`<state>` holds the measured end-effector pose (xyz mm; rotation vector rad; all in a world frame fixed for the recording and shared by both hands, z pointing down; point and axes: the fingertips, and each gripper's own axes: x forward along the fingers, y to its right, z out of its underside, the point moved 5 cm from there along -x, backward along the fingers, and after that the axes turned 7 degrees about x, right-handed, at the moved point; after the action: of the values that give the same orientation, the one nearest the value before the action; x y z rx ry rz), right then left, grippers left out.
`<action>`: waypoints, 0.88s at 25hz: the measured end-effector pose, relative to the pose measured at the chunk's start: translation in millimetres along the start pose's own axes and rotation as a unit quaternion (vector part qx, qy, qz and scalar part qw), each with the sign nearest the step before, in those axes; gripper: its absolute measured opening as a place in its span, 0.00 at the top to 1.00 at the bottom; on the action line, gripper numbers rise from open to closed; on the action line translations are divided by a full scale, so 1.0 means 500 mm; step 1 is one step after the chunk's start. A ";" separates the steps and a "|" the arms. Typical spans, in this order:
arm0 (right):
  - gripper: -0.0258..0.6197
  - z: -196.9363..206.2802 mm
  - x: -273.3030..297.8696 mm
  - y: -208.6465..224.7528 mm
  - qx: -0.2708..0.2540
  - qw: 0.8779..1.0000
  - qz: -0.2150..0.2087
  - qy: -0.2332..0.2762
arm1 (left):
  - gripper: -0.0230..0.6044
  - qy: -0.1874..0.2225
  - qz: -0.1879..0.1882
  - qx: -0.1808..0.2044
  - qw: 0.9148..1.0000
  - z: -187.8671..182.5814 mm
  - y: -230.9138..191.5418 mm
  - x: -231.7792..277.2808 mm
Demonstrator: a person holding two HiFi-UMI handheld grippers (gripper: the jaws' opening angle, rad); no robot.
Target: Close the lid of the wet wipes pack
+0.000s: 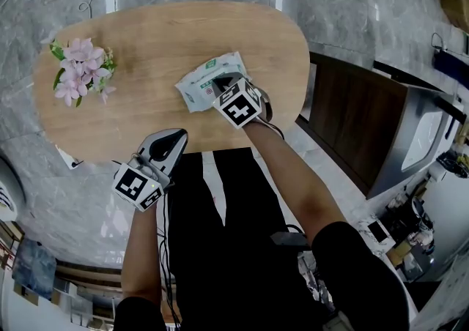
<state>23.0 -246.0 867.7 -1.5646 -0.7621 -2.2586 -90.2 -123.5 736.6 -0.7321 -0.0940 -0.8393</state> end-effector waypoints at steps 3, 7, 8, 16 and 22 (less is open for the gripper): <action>0.94 -0.004 0.004 0.002 0.000 1.000 -0.008 -0.007 | 0.94 0.002 0.001 0.001 1.000 -0.006 -0.005 0.002; 0.94 -0.002 0.002 0.001 0.001 1.000 -0.011 0.003 | 0.94 0.000 0.002 0.003 1.000 -0.011 -0.004 0.002; 0.94 -0.001 -0.001 0.002 0.000 1.000 -0.010 0.004 | 0.94 0.000 0.001 0.004 1.000 -0.013 -0.004 0.001; 0.94 0.003 -0.017 -0.002 0.002 1.000 -0.013 0.024 | 0.94 -0.003 -0.006 0.008 1.000 -0.019 -0.007 -0.012; 0.94 0.001 -0.043 -0.013 0.008 0.999 -0.015 0.032 | 0.94 0.005 -0.002 0.010 1.000 -0.032 0.002 -0.007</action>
<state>28.0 -241.4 846.2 -1.4754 -0.7904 -2.3064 -95.1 -130.9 722.9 -0.7091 -0.0940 -0.8451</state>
